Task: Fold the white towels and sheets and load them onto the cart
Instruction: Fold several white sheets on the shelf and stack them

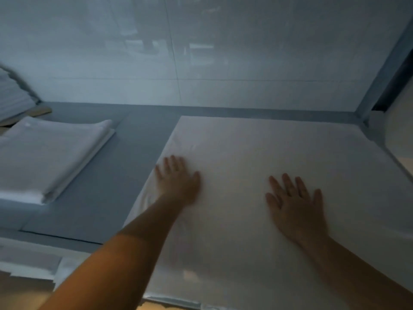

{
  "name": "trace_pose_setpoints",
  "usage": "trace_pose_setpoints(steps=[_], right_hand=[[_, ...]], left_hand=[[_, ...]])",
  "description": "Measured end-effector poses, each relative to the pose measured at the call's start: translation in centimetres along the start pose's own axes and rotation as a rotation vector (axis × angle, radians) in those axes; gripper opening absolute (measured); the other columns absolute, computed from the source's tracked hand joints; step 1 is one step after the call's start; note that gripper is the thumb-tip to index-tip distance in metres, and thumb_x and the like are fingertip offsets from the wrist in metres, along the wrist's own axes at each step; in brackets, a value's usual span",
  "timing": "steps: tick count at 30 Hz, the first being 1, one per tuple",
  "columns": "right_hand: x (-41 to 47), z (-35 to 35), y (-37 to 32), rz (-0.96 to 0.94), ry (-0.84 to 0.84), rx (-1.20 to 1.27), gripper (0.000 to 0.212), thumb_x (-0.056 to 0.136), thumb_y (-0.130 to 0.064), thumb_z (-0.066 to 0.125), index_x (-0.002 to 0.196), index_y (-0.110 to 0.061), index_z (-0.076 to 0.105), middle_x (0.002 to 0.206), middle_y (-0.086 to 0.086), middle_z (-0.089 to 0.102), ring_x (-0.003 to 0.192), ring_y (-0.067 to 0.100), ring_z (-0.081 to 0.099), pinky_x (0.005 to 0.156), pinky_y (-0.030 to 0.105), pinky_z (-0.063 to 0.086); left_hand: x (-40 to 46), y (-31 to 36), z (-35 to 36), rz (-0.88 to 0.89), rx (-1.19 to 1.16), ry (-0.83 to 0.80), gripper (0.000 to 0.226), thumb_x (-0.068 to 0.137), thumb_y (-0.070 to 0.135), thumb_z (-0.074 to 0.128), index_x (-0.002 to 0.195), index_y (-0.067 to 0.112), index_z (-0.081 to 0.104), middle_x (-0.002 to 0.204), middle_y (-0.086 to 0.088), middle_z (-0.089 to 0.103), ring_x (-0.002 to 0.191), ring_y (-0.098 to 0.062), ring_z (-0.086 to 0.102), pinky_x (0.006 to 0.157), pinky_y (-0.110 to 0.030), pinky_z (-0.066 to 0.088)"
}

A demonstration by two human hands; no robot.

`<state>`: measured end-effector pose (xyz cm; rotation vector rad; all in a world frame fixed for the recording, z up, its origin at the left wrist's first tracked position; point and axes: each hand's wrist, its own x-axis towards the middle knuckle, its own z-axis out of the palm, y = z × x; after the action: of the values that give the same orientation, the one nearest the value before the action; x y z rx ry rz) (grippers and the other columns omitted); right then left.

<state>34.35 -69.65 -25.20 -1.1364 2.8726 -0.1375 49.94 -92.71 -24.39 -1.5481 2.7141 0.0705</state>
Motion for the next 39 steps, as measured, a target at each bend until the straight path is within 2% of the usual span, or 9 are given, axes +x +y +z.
trace_pose_setpoints(steps=[3,5,10,12,14,18,25,35,39], right_hand=[[0.2,0.1,-0.2,0.005,0.011,-0.029,0.056,0.095,-0.058,0.011,0.147,-0.048,-0.006,0.160,-0.013,-0.004,0.148,0.016,-0.002,0.117,0.053,0.003],[0.2,0.2,-0.2,0.013,0.019,-0.049,0.056,0.094,-0.059,0.010,0.146,-0.050,-0.008,0.160,-0.015,-0.005,0.148,0.014,-0.002,0.117,0.052,0.005],[0.7,0.5,-0.3,0.024,0.044,-0.051,0.056,0.093,-0.060,0.010,0.146,-0.052,-0.006,0.159,-0.017,-0.003,0.147,0.012,-0.001,0.117,0.050,0.005],[0.9,0.4,-0.5,0.024,0.045,-0.055,0.056,0.094,-0.059,0.011,0.147,-0.050,-0.003,0.159,-0.016,-0.001,0.148,0.014,0.001,0.117,0.051,0.006],[1.0,0.3,-0.8,0.029,0.037,-0.053,0.056,0.095,-0.058,0.013,0.148,-0.049,-0.001,0.160,-0.015,-0.001,0.148,0.015,0.001,0.117,0.052,0.006],[1.5,0.2,-1.3,0.052,0.029,-0.042,0.055,0.096,-0.057,0.015,0.148,-0.047,0.001,0.160,-0.013,0.000,0.148,0.016,0.001,0.117,0.053,0.005],[4.1,0.4,-1.1,0.037,0.034,-0.023,0.055,0.096,-0.057,0.016,0.148,-0.047,0.002,0.160,-0.014,0.001,0.148,0.016,0.001,0.117,0.053,0.002],[9.5,0.0,-0.8,-0.026,-0.022,0.005,0.055,0.096,-0.059,0.015,0.149,-0.046,0.004,0.160,-0.013,-0.001,0.148,0.016,-0.001,0.116,0.054,-0.001],[8.4,-0.5,5.4,0.033,-0.015,-0.062,0.056,0.096,-0.059,0.014,0.149,-0.045,0.003,0.161,-0.009,0.000,0.148,0.017,0.003,0.117,0.050,0.004]], left_hand=[[1.3,6.2,0.0,0.415,-0.051,-0.031,0.065,0.095,0.060,0.014,0.152,0.033,0.000,0.161,0.002,-0.007,0.147,-0.020,-0.010,0.115,-0.048,-0.008],[3.8,6.7,-0.4,0.511,-0.003,-0.124,0.065,0.094,0.064,0.012,0.152,0.036,0.001,0.161,0.005,-0.006,0.148,-0.020,-0.007,0.116,-0.050,-0.004],[10.0,-2.5,-0.2,0.205,-0.016,-0.033,0.066,0.096,0.062,0.014,0.153,0.031,0.001,0.161,0.001,-0.004,0.148,-0.022,-0.003,0.118,-0.047,0.002],[9.4,-3.2,-0.3,0.146,-0.026,-0.049,0.065,0.097,0.058,0.015,0.153,0.027,0.003,0.161,-0.004,-0.003,0.148,-0.025,-0.004,0.118,-0.050,-0.002],[7.2,-1.3,-0.2,0.190,-0.037,-0.054,0.067,0.097,0.058,0.015,0.153,0.025,0.003,0.161,-0.009,-0.001,0.147,-0.029,-0.007,0.117,-0.052,-0.006],[1.3,4.4,1.6,0.394,-0.120,-0.054,0.068,0.090,0.068,0.015,0.150,0.039,0.002,0.161,-0.003,-0.002,0.147,-0.032,-0.007,0.112,-0.057,-0.006],[1.9,6.2,2.9,0.362,-0.043,0.068,0.080,0.077,0.077,0.002,0.149,0.041,0.001,0.161,-0.002,0.000,0.146,-0.036,-0.004,0.109,-0.065,-0.004],[6.5,7.3,2.1,0.344,-0.024,0.042,0.079,0.079,0.079,0.003,0.149,0.043,-0.001,0.161,0.000,-0.001,0.147,-0.033,-0.003,0.110,-0.065,0.000],[6.7,7.2,2.0,0.343,-0.002,0.013,0.078,0.078,0.079,0.002,0.148,0.045,0.000,0.161,0.002,0.001,0.147,-0.032,-0.001,0.110,-0.064,0.002]])
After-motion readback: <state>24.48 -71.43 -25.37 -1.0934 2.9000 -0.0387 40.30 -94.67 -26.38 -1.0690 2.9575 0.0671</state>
